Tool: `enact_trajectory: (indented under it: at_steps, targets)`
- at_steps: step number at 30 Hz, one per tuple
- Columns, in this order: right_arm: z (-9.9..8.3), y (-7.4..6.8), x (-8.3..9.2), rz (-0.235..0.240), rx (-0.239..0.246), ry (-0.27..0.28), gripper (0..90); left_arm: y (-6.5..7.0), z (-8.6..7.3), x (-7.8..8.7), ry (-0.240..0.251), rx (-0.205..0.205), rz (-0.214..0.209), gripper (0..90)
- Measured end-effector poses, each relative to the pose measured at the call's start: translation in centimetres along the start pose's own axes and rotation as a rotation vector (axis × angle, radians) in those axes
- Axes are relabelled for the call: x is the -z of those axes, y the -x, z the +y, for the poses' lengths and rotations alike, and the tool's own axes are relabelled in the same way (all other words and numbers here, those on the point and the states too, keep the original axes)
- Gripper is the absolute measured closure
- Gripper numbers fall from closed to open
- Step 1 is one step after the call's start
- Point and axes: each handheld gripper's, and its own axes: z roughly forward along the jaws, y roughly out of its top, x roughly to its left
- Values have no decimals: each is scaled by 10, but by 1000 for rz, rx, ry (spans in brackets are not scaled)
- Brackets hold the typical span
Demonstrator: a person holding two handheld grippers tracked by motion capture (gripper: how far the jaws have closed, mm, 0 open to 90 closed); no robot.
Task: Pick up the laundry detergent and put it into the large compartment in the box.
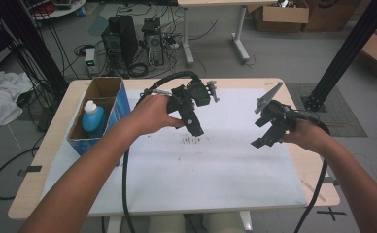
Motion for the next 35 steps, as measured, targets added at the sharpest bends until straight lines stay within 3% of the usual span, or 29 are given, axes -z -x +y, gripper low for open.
enact_trajectory:
  at_steps: [5, 14, 33, 35]
  targets:
    - [0, 0, 1, -4, -1, 1, 170, 9, 4, -5, -15, -52, -10, 197]
    - [-2, -2, -2, 0, -8, -6, 171, 16, 6, -12, -26, -86, -33, 200]
    - [-2, -2, -4, 5, -9, -7, 171, 13, 4, -15, -11, -70, -36, 205]
    - [-2, -3, -3, 1, -10, -5, 171, 12, 4, -14, -16, -83, -32, 205]
